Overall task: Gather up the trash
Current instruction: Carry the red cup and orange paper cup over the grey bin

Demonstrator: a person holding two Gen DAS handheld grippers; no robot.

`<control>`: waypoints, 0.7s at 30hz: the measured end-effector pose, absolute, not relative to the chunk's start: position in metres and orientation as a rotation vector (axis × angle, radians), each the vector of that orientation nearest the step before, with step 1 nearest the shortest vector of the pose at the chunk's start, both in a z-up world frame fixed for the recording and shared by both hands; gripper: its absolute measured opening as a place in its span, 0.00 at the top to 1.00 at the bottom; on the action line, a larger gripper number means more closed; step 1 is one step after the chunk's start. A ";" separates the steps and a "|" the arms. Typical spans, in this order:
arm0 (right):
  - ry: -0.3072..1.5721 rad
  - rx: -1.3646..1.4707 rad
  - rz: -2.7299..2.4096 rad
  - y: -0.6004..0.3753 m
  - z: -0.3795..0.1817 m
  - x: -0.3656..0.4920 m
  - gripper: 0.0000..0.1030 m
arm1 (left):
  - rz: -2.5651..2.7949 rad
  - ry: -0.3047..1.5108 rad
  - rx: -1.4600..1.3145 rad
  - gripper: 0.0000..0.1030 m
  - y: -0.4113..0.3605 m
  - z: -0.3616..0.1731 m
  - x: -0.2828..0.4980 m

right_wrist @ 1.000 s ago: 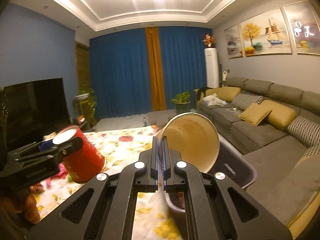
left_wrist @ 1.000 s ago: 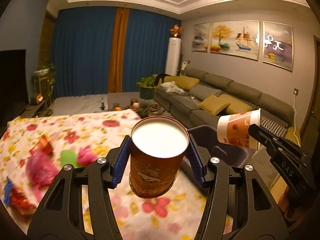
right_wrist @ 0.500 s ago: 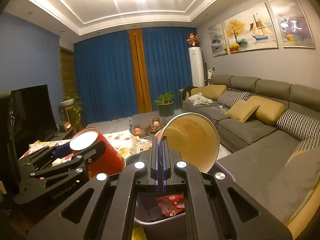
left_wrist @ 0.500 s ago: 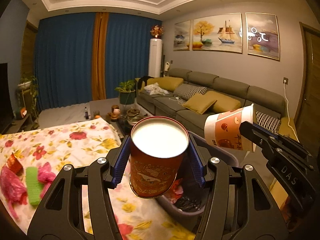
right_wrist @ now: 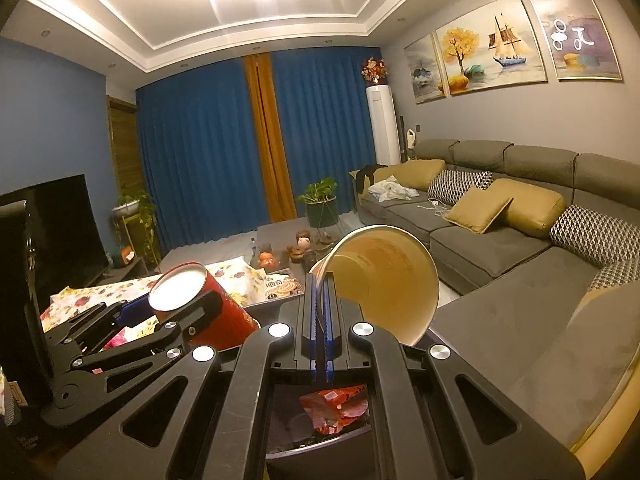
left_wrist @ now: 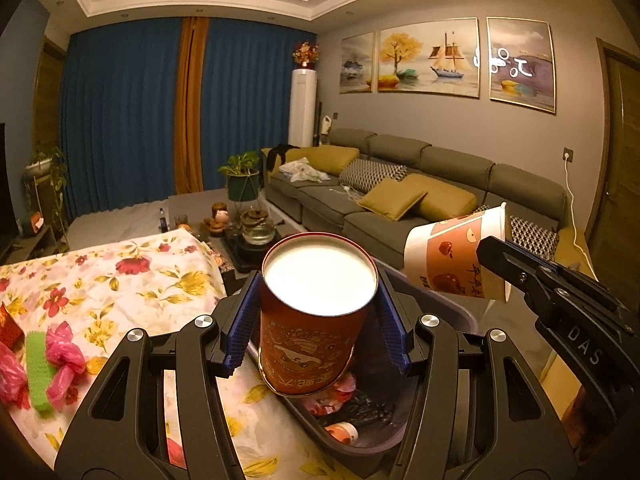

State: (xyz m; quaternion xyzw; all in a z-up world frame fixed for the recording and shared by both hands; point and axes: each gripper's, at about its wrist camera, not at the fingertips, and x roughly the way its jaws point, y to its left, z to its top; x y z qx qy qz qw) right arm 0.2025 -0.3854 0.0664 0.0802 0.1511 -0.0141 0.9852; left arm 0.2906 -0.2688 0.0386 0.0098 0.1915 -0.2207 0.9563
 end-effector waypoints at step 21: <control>0.338 0.173 -0.031 -0.392 0.057 0.224 0.96 | -0.461 0.433 0.020 0.47 -0.280 0.023 0.307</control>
